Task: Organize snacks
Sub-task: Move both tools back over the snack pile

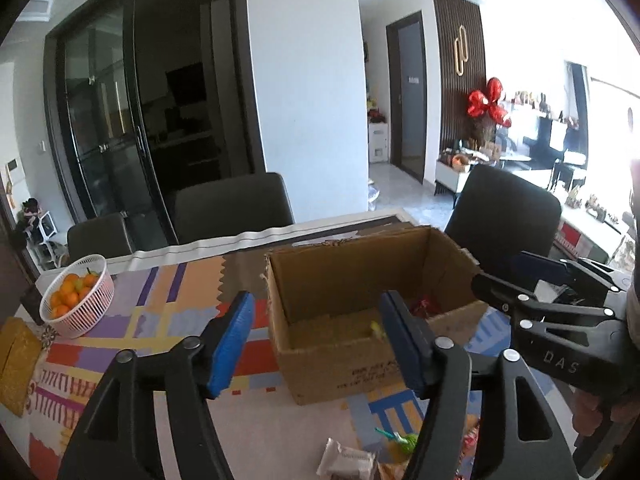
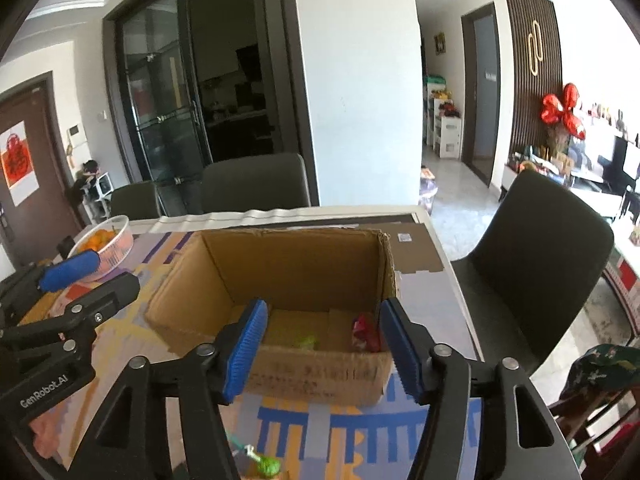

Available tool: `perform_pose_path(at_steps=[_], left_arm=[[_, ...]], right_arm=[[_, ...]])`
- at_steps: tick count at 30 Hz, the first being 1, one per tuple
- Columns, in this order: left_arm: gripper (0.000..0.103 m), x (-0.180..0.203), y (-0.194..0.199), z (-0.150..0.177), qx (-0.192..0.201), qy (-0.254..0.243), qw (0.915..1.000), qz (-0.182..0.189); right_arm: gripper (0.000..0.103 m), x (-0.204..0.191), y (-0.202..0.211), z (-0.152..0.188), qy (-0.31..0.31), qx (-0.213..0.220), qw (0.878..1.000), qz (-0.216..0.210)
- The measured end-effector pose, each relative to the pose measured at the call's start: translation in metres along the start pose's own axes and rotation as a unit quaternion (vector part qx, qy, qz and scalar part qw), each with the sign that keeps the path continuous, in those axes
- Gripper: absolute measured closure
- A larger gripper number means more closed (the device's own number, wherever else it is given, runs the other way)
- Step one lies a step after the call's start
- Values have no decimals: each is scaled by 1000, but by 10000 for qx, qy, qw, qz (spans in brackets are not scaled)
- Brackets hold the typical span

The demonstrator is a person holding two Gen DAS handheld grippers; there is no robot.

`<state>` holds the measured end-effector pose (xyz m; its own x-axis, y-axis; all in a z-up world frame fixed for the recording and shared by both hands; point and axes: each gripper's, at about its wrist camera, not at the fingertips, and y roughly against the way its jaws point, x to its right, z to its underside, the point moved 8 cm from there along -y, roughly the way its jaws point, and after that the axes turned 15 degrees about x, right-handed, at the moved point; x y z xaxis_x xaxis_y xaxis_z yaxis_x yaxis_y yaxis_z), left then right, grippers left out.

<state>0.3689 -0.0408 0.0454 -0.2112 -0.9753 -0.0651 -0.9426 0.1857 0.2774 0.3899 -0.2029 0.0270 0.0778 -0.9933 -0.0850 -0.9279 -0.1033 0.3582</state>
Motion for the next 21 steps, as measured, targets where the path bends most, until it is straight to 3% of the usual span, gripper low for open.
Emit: perform_pose_path(at_steps=[7,21], left_arm=[[23,-4,47,13,102,14,9999,-16],[19,5,113,70,-264,178,9995,33]], right_arm=[[30,-22,51,6,370,269,9989,-105],[26,-41,110,46,591,29,9977,-332]])
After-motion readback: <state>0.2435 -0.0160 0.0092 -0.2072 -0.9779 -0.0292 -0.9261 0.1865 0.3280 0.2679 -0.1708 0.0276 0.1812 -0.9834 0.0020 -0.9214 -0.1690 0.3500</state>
